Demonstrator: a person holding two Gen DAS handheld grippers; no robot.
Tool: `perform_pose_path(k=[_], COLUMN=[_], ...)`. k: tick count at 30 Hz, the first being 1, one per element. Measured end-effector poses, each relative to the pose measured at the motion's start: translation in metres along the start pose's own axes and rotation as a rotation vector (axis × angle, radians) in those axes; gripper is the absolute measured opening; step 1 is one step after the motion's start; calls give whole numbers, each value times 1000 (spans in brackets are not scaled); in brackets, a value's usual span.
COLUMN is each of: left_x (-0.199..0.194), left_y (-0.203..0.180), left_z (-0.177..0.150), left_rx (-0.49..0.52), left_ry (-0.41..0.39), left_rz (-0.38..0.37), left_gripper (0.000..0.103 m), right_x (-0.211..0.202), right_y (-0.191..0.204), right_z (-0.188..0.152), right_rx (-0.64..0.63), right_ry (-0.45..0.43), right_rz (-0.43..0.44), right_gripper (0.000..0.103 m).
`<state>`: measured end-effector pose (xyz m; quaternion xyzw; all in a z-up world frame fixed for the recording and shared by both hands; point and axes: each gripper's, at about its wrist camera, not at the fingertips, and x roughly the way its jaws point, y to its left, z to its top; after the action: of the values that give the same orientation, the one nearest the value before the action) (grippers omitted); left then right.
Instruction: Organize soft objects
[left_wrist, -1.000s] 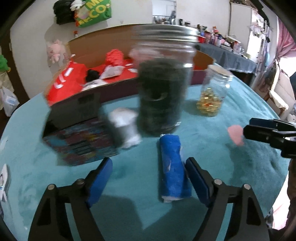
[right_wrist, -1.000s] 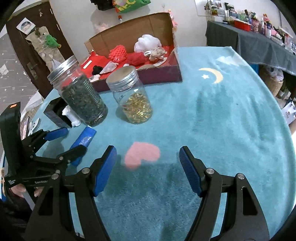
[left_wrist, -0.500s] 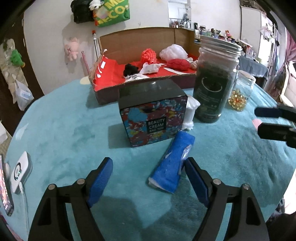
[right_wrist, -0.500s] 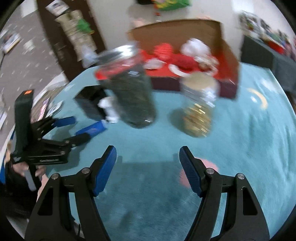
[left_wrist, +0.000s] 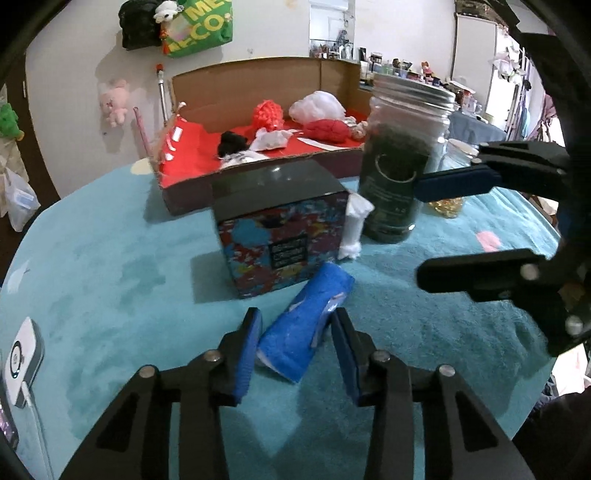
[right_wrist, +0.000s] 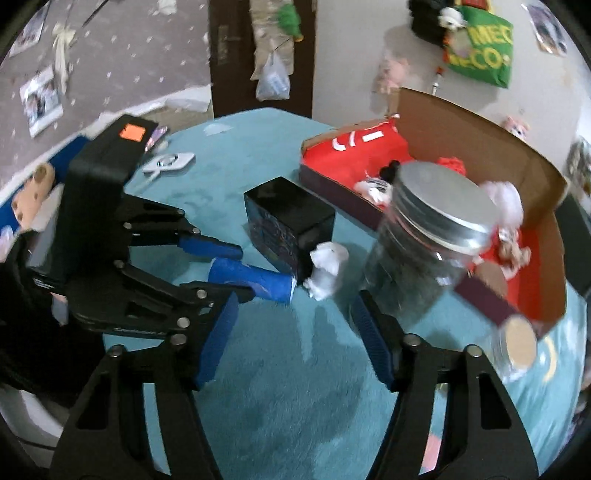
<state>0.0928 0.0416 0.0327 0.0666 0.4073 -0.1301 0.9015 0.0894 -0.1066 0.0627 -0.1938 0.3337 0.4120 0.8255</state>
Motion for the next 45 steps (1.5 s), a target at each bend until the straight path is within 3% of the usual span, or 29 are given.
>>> perform_pose_path(k=[5,17,20,24,25,26,27,38,41,45], left_x=[-6,-11,-10,-7,-7,-5,-4,0,0,1], left_y=[13,24,25,25,24,25,25,19,18,6], left_z=[-6,-9,-8,-8,-7,-7,-7,-5,-4,-3], left_rx=[-24,-35,-35,-36,-36,-38,-40,-41,-53,-44], left_ry=[2,-4,-4,-5,-6,-5,-5,-10,-8,-7], left_rz=[15,17,7,-9,-12,-16,-21,-46,-74,-114], left_gripper=[39,38,38,38,38,38,38,29,23,23], right_x=[16,50,57,63,63,63,63,29,24,8], right_y=[12,36,39,36,36,36,36,34,36,32], right_z=[9,13,11,9,8,7,7,-4,-5,-13], right_rx=[-88,-310,-346,-342,-342,-339,-334,-210,-187,-128], right_ry=[26,77,89,105,105,100,96,4,-4,-22], right_rz=[-62,-264,-309,-327,-334,-339,-340,-267,-257,-262], right_gripper=[53,49,40,32,26,14,9,5,4,4])
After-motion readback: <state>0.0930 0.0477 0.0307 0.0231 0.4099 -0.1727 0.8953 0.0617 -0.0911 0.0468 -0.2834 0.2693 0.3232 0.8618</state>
